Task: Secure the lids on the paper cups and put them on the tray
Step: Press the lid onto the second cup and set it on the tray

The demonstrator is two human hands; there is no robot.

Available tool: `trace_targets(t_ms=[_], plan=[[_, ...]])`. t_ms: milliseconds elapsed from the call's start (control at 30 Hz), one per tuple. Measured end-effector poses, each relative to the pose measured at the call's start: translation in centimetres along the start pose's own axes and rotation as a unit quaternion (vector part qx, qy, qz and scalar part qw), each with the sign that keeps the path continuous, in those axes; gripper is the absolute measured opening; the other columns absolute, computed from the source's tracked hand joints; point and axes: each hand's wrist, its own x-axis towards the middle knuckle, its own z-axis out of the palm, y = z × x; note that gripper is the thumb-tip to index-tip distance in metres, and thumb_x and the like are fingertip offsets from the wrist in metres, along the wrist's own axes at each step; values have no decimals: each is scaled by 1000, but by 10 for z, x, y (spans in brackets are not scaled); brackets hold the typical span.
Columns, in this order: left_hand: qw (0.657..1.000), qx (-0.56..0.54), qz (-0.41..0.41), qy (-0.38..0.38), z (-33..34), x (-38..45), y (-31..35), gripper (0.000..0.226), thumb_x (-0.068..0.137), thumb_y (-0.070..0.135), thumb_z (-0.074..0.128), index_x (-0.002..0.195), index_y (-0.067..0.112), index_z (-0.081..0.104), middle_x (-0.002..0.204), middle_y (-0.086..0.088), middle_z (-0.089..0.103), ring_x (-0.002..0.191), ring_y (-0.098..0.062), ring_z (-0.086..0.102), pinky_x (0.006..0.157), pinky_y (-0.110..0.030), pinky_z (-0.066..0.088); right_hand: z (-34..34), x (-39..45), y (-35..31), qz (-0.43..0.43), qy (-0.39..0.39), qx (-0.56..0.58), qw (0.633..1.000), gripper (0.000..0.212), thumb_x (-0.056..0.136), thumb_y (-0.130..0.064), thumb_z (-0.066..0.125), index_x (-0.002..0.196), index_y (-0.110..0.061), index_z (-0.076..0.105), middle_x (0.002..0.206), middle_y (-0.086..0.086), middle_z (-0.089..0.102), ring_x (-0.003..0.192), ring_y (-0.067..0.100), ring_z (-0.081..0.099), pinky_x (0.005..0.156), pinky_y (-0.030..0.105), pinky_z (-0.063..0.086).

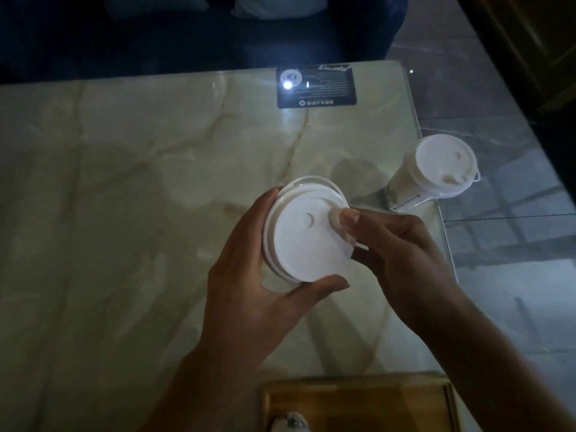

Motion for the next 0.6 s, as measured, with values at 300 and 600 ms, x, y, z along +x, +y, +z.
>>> trace_targets(t_ms=[300, 600], plan=[[989, -46, -130, -43, 6, -4, 0, 88, 52, 71, 82, 131, 43, 55, 126, 36, 62, 115, 10, 62, 86, -16, 57, 4, 2, 3, 71, 68, -66, 993, 27, 90, -43, 71, 79, -26, 88, 94, -3, 86, 93, 9, 81, 77, 21, 63], [986, -53, -153, -28, 12, -15, 3, 89, 52, 72, 79, 132, 41, 55, 119, 39, 63, 114, 17, 58, 87, -8, 53, 7, -5, 7, 108, 105, -115, 982, 37, 98, -47, 65, 69, -35, 85, 88, -2, 85, 88, 8, 81, 81, 30, 62]])
